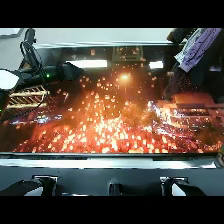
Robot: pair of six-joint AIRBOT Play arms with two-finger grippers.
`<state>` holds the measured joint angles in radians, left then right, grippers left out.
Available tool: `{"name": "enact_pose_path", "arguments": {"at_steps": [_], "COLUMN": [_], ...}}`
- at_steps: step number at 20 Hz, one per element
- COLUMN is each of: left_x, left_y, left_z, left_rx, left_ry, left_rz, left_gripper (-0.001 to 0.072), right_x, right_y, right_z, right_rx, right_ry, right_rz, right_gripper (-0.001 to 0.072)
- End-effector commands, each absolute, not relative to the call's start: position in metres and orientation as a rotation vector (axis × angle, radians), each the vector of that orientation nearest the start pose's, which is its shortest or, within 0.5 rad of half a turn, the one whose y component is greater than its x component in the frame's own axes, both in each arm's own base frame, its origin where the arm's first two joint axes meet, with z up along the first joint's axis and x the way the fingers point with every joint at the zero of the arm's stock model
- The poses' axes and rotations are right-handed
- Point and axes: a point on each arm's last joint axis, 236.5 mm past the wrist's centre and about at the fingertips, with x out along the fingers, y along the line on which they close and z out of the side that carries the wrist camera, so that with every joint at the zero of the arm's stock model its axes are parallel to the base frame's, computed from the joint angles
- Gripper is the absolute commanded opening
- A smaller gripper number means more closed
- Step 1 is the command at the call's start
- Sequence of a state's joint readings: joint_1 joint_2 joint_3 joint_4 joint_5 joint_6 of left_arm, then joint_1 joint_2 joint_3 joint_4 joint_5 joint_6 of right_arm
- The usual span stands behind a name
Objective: Fold the clothes and pants, and hang the long-sleeved shirts on hangers.
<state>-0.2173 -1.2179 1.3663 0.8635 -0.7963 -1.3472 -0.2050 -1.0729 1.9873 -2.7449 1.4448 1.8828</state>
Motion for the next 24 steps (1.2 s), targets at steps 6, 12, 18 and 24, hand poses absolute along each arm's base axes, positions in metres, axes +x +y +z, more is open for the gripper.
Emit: {"name": "enact_pose_path", "arguments": {"at_steps": [6, 12, 18, 24], "left_x": [0.446, 0.447, 0.447, 0.447], "left_y": [-0.211, -0.211, -0.211, -0.211], "left_z": [0.204, 0.202, 0.202, 0.203], "left_rx": [-0.366, -0.366, -0.366, -0.366], "left_ry": [0.635, 0.639, 0.639, 0.639], "left_rz": [-0.596, -0.595, -0.595, -0.595], "left_gripper": [0.0600, 0.0599, 0.0599, 0.0599], "right_x": [0.166, 0.130, 0.108, 0.113], "right_y": [-0.305, -0.339, -0.361, -0.361], "right_z": [0.504, 0.496, 0.484, 0.454], "right_rx": [-0.188, -0.102, -0.013, 0.109], "right_ry": [0.117, 0.084, 0.067, 0.149], "right_rz": [-1.513, -1.600, -1.626, -1.586], "right_gripper": [0.0017, 0.0017, 0.0018, 0.0020]}}
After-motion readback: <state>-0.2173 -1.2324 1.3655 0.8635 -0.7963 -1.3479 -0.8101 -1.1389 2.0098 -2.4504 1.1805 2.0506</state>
